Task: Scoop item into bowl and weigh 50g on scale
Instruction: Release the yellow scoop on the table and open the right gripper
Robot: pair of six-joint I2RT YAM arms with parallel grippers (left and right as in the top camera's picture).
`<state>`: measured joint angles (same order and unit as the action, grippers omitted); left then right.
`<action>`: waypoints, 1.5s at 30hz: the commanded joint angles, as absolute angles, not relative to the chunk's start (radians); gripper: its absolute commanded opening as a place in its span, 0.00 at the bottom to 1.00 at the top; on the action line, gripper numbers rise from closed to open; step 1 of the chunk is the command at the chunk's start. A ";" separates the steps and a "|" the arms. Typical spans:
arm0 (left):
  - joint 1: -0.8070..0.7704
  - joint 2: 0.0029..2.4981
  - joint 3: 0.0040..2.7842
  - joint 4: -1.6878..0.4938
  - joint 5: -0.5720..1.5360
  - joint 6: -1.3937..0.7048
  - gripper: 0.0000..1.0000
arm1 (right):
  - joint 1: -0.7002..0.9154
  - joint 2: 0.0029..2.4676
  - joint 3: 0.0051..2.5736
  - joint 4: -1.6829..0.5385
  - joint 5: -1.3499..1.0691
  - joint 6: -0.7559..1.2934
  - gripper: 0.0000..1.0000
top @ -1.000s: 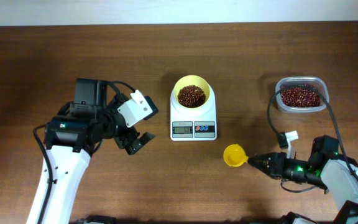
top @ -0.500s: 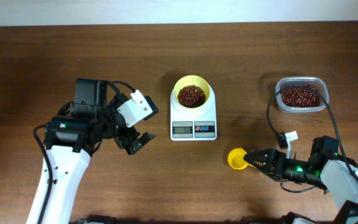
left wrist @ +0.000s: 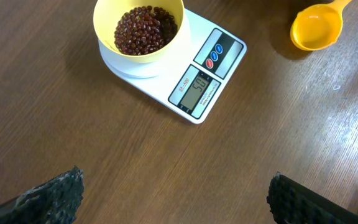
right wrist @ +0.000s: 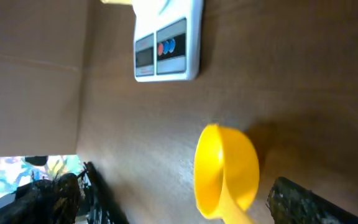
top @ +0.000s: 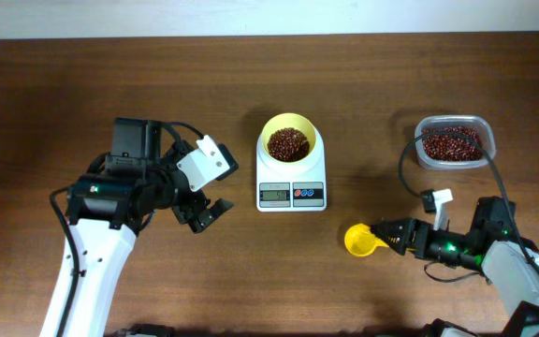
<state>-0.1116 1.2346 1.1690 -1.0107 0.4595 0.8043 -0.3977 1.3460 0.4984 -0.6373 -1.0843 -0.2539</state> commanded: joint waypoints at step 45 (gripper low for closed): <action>-0.110 1.234 1.183 -1.012 0.463 0.817 0.99 | -0.130 1.011 0.499 -0.021 -0.562 0.196 0.99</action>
